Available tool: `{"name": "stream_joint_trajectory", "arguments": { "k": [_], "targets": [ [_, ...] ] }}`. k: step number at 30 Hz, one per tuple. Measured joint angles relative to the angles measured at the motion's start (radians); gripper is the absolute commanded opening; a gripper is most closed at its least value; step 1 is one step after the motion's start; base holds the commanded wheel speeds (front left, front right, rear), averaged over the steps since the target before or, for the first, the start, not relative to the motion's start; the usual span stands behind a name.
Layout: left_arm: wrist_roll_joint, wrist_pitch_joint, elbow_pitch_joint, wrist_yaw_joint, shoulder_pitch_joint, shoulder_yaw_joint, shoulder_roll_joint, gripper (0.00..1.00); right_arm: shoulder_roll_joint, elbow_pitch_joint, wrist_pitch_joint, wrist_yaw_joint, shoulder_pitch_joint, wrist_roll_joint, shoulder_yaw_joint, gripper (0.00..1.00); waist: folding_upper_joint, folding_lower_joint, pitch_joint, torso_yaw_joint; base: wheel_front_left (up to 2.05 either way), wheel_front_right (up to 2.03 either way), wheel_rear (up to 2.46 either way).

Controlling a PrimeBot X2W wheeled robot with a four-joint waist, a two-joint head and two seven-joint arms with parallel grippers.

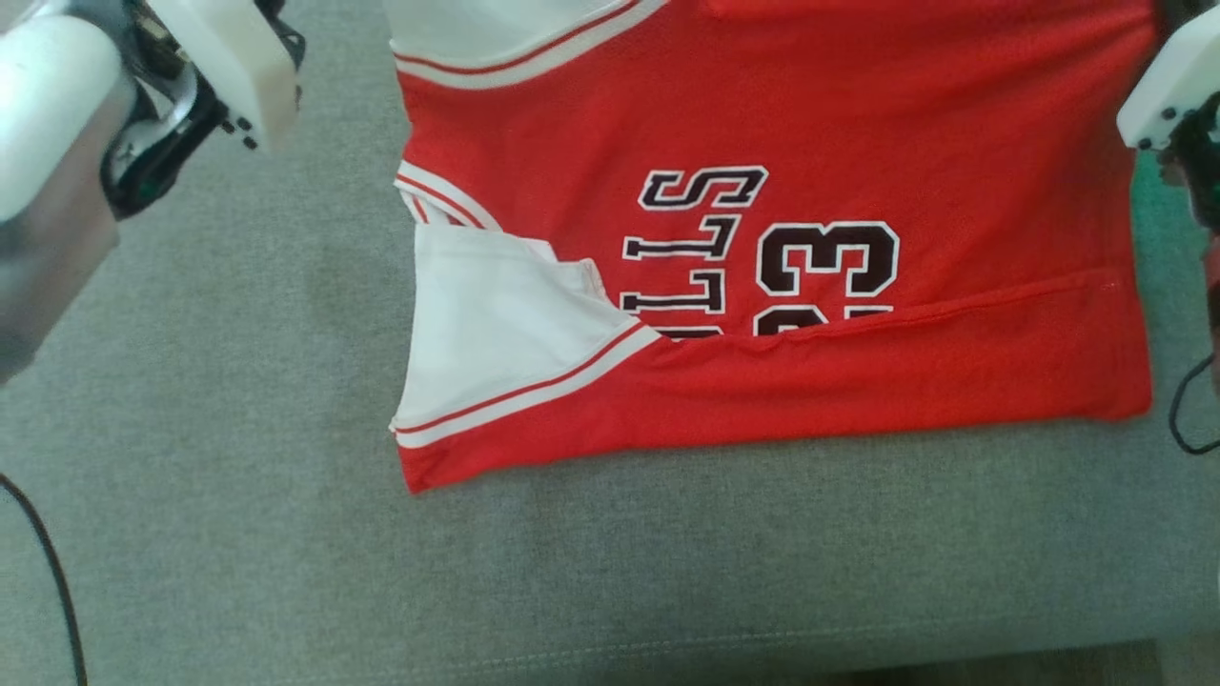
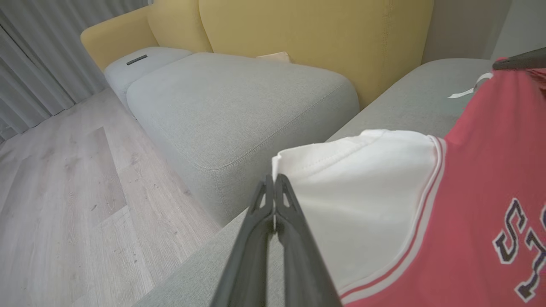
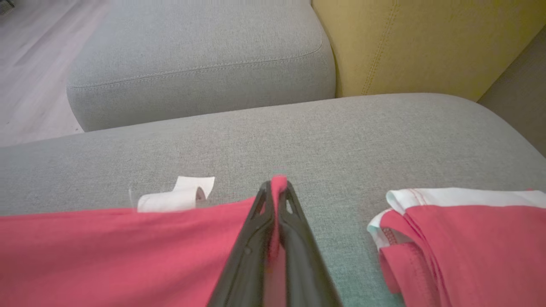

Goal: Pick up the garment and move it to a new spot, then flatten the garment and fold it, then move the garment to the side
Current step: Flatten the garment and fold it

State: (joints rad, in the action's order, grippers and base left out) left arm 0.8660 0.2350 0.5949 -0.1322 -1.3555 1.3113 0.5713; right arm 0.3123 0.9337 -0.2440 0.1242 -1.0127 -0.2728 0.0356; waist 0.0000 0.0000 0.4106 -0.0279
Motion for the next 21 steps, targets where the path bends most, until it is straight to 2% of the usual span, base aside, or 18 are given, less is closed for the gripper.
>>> {"name": "stream_joint_trajectory", "arguments": {
  "k": [5, 10, 21],
  "targets": [
    [0.037, 0.01, -0.022, 0.0, 0.054, -0.001, 0.008, 0.0, -0.013, -0.001, 0.027, 0.0, 0.047, -0.006, -0.022, 0.0, 0.0, 0.0, -0.03, 0.01, 0.0, 0.0, 0.0],
    [0.077, 0.013, -0.108, 0.005, 0.177, -0.004, 0.052, 0.0, -0.024, -0.042, 0.06, 0.0, 0.154, -0.014, -0.046, 0.0, 0.0, 0.0, -0.056, 0.015, 0.0, 0.0, 0.0],
    [0.088, 0.014, -0.444, 0.178, 0.433, -0.021, 0.191, 0.0, -0.049, -0.257, 0.076, 0.0, 0.403, -0.026, -0.116, 0.0, 0.0, 0.0, -0.091, 0.027, 0.0, 0.0, 0.0]
  ]
}}
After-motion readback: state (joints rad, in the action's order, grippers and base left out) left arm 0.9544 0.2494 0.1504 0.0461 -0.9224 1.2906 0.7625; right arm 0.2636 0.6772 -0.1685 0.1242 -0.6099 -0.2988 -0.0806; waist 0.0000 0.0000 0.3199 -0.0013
